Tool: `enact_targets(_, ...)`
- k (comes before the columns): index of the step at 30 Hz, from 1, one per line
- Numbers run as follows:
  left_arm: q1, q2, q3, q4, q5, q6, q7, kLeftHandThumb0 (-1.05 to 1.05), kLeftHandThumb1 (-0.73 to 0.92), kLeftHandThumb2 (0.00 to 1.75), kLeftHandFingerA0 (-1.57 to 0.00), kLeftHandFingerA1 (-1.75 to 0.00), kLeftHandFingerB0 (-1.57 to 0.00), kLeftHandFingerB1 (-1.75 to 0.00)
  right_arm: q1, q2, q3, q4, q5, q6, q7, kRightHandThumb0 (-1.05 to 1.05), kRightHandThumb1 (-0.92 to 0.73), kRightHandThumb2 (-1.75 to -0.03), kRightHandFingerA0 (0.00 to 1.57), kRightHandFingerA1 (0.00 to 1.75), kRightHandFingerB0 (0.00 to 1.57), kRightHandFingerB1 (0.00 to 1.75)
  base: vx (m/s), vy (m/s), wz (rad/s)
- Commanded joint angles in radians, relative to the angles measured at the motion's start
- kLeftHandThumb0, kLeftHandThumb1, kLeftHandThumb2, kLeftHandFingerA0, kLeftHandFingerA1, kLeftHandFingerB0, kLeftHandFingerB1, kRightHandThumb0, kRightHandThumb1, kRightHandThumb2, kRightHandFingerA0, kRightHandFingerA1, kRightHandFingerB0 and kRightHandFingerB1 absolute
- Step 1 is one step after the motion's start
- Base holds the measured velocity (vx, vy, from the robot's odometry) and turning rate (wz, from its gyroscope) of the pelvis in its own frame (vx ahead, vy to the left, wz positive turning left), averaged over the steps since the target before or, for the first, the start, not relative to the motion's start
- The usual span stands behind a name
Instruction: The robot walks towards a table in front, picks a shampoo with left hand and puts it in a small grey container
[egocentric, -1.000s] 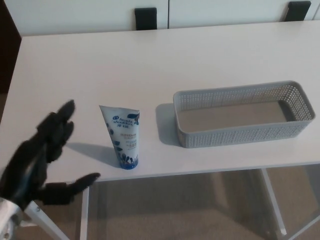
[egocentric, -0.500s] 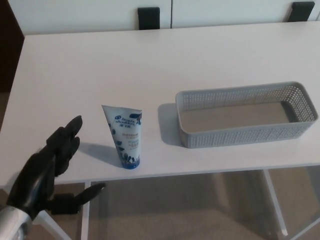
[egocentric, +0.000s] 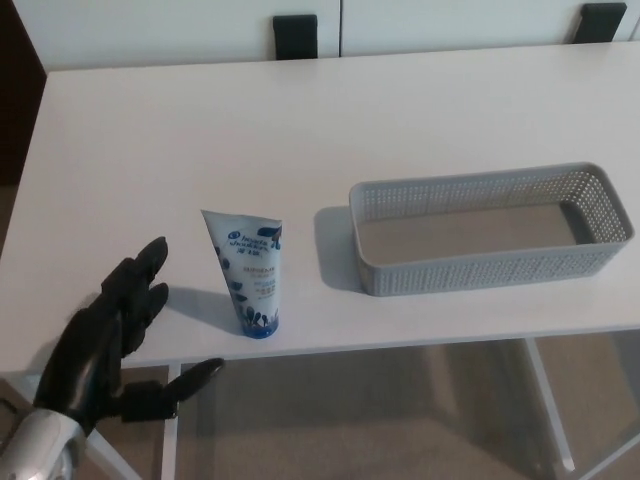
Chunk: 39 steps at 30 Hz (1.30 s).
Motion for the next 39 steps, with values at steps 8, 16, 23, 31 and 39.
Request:
enact_targets(8, -0.025, -0.017, -0.038, -0.061, 0.089, 0.114, 0.081, -0.51, 0.3, 0.67, -0.04, -0.44, -0.07, -0.15, -0.001, -0.008, -0.002, -0.01, -0.004, 0.002, 0.005, -0.39, -0.72, -0.61, 0.62, 0.5, 0.5, 0.41, 0.0, 0.0, 0.0)
enact_targets(16, -0.076, -0.033, -0.062, -0.106, 0.092, 0.204, 0.083, -0.54, 0.36, 0.67, -0.15, -0.46, -0.05, -0.2, -0.011, -0.006, -0.022, -0.003, 0.008, 0.0, 0.004, -0.38, -0.7, -0.61, 0.63, 0.49, 0.49, 0.41, 0.0, 0.0, 0.0)
enact_targets(23, -0.094, -0.058, -0.091, -0.124, 0.104, 0.242, 0.092, -0.55, 0.35, 0.68, -0.14, -0.46, -0.05, -0.2, -0.016, -0.006, -0.019, 0.002, -0.003, 0.011, -0.01, -0.39, -0.69, -0.61, 0.65, 0.49, 0.5, 0.4, 0.0, 0.0, 0.0)
enact_targets(31, -0.12, -0.077, -0.125, -0.123, 0.101, 0.265, 0.075, -0.54, 0.36, 0.67, -0.14, -0.45, -0.05, -0.2, -0.022, -0.007, -0.016, 0.005, -0.009, 0.015, -0.013, -0.38, -0.7, -0.61, 0.65, 0.48, 0.5, 0.39, 0.0, 0.0, 0.0)
enact_targets(39, -0.211, -0.12, -0.174, -0.063, 0.152, 0.375, 0.12, -0.32, 0.54, 0.64, -0.95, -0.62, -0.24, -0.34, -0.027, -0.004, -0.024, 0.003, -0.001, 0.015, -0.007, -0.38, -0.7, -0.61, 0.67, 0.5, 0.49, 0.4, 0.0, 0.0, 0.0)
